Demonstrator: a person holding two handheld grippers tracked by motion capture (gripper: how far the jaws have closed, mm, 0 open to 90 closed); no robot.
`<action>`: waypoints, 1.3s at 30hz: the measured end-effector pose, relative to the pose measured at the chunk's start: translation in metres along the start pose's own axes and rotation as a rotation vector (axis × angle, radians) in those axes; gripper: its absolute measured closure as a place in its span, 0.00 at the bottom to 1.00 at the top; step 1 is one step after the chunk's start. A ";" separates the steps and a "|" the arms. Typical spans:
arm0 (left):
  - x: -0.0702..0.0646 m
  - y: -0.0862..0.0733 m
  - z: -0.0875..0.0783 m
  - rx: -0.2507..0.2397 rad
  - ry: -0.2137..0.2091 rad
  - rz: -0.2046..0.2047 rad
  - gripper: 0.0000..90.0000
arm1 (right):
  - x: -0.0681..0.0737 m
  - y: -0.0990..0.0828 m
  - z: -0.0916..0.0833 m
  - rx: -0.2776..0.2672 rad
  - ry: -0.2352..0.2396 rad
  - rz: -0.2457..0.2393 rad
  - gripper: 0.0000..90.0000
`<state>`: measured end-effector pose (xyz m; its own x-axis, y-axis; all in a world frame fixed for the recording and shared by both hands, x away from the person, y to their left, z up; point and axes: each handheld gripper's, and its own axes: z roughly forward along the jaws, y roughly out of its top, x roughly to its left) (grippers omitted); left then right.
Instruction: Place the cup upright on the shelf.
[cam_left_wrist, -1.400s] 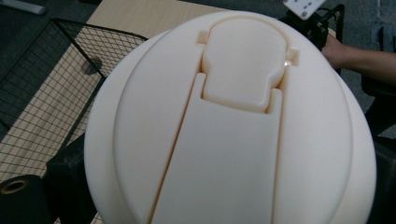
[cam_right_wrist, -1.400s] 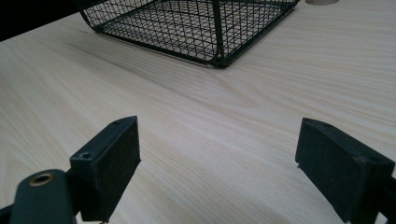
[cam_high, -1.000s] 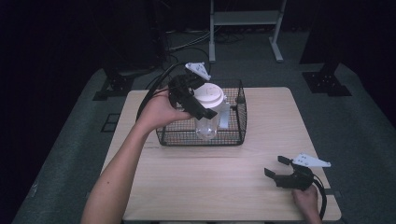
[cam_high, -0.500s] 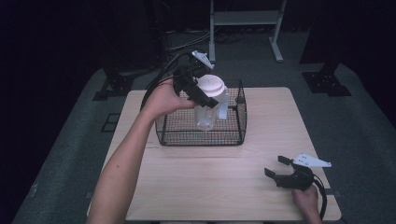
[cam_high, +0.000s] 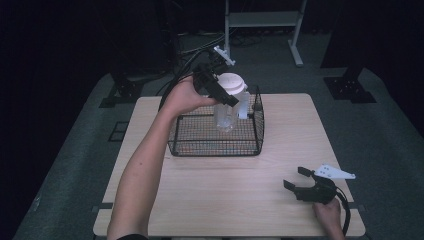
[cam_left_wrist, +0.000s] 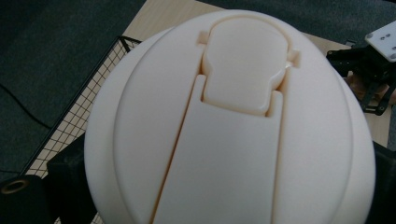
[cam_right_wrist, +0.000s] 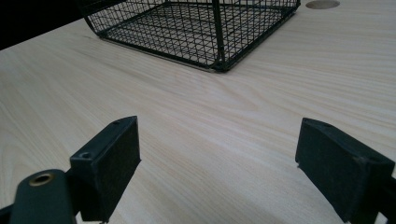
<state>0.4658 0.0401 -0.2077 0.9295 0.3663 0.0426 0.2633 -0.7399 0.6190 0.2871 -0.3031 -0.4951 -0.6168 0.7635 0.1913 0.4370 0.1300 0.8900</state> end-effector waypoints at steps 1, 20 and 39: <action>0.000 0.000 0.000 0.000 0.000 0.000 0.06 | 0.000 0.000 0.000 0.000 0.000 0.000 0.14; 0.030 0.004 0.049 0.026 0.010 -0.068 0.06 | -0.001 0.000 -0.001 -0.007 0.004 0.002 0.14; 0.050 -0.021 0.092 0.045 0.007 -0.151 0.06 | -0.002 0.000 -0.001 -0.018 0.003 0.012 0.14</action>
<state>0.5307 0.0216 -0.2907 0.8769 0.4788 -0.0427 0.4111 -0.7009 0.5829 0.2877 -0.3054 -0.4948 -0.6135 0.7632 0.2027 0.4320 0.1095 0.8952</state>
